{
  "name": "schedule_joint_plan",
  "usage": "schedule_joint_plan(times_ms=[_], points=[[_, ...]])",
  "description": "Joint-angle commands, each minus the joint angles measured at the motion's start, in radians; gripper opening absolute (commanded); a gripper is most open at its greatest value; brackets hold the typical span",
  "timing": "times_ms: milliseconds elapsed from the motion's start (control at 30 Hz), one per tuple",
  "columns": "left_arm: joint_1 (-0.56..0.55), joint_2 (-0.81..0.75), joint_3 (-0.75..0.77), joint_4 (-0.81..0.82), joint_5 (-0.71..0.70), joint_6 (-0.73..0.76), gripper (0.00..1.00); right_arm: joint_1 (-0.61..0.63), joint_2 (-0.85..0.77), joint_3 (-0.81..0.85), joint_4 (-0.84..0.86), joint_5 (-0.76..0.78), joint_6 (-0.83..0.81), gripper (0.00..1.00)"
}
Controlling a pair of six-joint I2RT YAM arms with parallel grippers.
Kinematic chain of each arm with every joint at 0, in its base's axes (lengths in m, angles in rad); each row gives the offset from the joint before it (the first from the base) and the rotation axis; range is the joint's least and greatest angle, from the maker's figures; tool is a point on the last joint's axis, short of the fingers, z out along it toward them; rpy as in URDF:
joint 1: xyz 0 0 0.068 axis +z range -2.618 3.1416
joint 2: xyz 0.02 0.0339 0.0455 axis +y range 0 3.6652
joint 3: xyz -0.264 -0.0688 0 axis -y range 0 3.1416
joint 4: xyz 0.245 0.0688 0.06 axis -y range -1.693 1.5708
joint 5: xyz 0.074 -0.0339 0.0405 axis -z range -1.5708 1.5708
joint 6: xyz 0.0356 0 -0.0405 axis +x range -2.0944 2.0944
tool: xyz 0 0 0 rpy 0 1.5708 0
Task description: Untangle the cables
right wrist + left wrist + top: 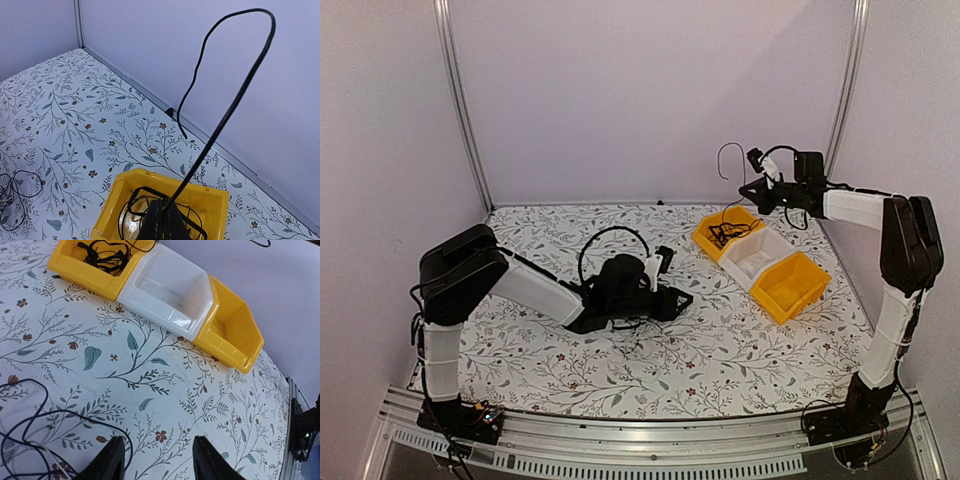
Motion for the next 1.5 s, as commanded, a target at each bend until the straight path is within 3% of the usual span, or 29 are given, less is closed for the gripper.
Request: schedule_joint_plan(times_ms=[0,500,900,1200,1467], points=[[-0.009,0.017,0.011,0.009,0.008,0.005,0.46,-0.004,-0.006,-0.034,-0.003,0.033,-0.037,0.0],[-0.009,0.015,0.004,0.01,0.001,0.005,0.46,-0.004,0.13,-0.029,-0.057,0.174,-0.199,0.0],[-0.007,0.023,0.005,0.014,0.002,0.002,0.46,-0.004,0.147,-0.025,-0.116,0.241,-0.313,0.0],[-0.007,0.031,0.007,0.018,0.002,-0.002,0.46,-0.004,0.18,0.022,-0.166,0.358,-0.486,0.0],[-0.008,0.036,0.01,0.019,0.001,-0.004,0.46,0.006,0.236,0.145,-0.184,0.402,-0.524,0.0]])
